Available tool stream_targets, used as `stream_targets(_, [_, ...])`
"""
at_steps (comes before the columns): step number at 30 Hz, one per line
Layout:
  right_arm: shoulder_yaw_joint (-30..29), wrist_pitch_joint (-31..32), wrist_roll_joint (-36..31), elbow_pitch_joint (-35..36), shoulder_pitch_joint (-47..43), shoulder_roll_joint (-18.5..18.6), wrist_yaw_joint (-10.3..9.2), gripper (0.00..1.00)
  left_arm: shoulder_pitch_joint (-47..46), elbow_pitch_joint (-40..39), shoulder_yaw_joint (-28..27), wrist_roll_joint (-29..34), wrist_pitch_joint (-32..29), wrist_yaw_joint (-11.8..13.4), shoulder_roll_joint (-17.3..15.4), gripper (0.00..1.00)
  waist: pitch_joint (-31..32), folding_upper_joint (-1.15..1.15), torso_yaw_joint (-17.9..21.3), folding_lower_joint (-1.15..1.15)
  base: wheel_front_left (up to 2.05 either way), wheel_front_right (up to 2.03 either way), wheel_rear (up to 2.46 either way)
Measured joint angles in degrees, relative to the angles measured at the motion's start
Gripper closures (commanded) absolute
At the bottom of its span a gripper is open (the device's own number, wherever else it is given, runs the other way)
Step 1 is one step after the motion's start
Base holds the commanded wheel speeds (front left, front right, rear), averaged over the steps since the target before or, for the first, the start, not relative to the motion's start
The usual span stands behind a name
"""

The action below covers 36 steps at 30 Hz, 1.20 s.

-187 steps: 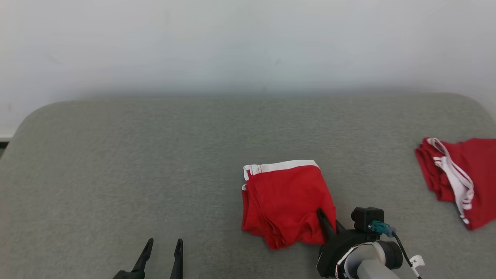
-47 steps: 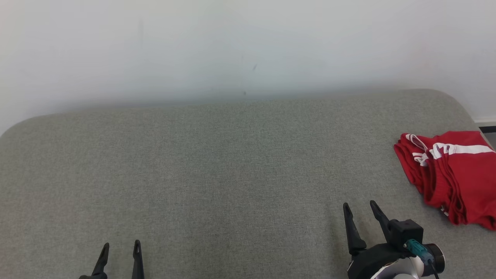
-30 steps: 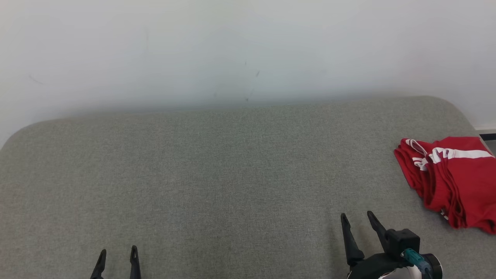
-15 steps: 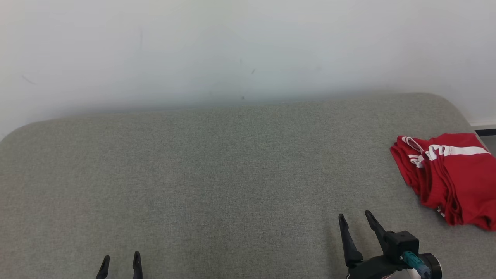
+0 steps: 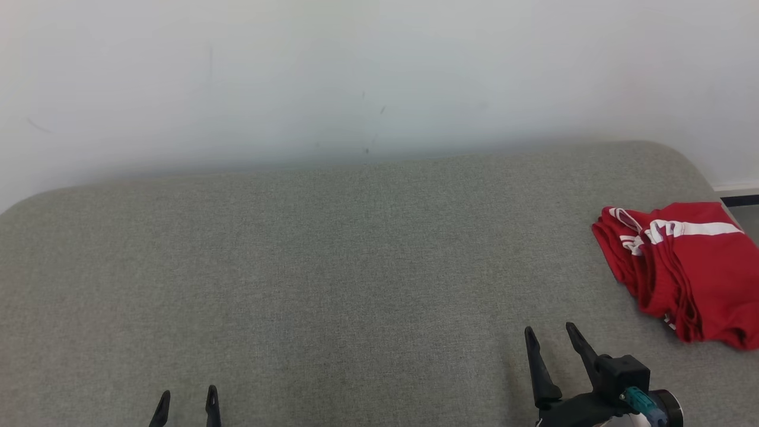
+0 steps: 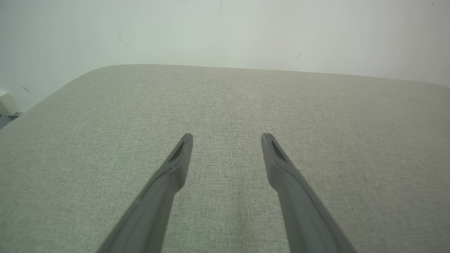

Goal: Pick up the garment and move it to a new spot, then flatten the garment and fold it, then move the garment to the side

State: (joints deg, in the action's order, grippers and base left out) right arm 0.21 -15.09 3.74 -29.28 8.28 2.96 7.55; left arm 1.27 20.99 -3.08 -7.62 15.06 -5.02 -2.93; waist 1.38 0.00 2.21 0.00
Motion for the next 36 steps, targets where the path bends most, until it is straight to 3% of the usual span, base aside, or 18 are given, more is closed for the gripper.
stream_targets(28, [-0.05,0.02,-0.51,1.09,-1.28,-0.03,0.01,0.00,1.15,0.64,-0.01,0.02,-0.02,-0.02,0.20,0.00,0.09,0.00,0.47,0.01,0.00,0.00,0.00])
stream_targets(29, [-0.07,0.02,-0.51,1.08,-1.24,-0.03,0.01,1.00,1.14,0.62,0.01,0.00,-0.02,-0.03,0.20,1.00,0.06,0.00,0.45,0.01,0.00,0.00,0.00])
stream_targets(36, [-0.75,1.45,1.60,-1.38,-2.68,-0.11,0.01,1.00,1.35,3.09,-0.38,-2.15,-1.30,-0.03,0.59,1.00,0.00,0.00,0.37,0.01,0.00,0.00,0.00])
